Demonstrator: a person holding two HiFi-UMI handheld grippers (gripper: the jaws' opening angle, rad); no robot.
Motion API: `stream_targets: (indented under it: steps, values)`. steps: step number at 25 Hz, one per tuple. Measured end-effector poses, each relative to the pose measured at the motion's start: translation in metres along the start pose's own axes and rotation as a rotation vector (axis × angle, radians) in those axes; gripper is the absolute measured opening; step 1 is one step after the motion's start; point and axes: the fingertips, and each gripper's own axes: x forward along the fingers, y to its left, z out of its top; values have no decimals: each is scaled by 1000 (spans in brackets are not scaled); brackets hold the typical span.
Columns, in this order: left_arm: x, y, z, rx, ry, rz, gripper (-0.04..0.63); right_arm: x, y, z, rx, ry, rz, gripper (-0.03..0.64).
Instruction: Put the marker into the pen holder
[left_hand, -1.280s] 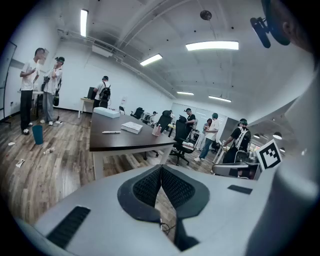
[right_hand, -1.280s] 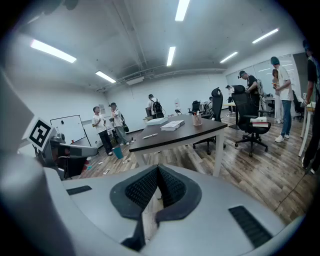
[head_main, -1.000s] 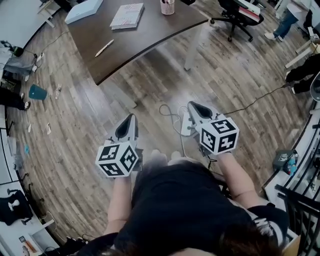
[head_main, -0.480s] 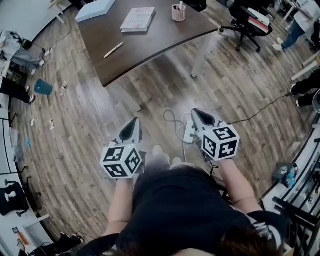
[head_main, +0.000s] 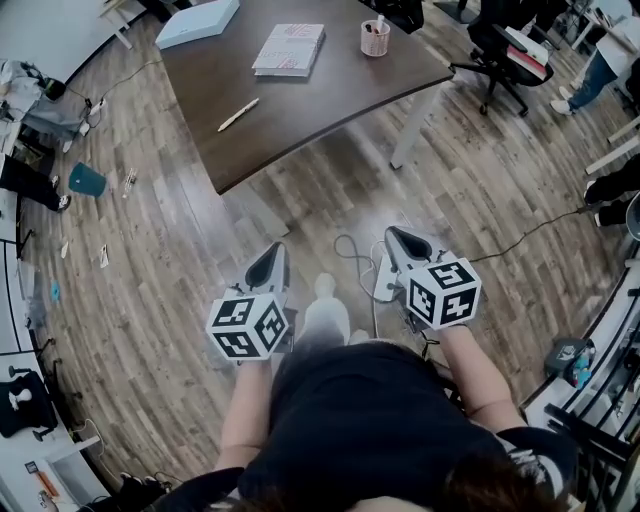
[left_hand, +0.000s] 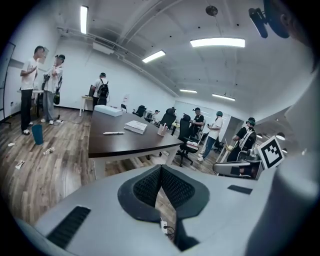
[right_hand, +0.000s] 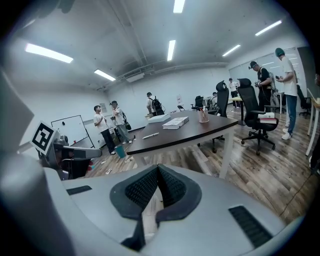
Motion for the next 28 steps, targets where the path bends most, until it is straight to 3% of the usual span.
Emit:
stream_targets:
  steps: [9, 20, 28]
  values:
    - [53, 44, 50, 58, -2, -62, 28, 72, 3, 43, -12, 22, -10, 18]
    - [105, 107, 82, 111, 43, -40, 28, 158, 8, 81, -19, 50, 9, 18]
    - [129, 134, 99, 116, 28, -47, 28, 191, 9, 100, -52, 66, 25, 18]
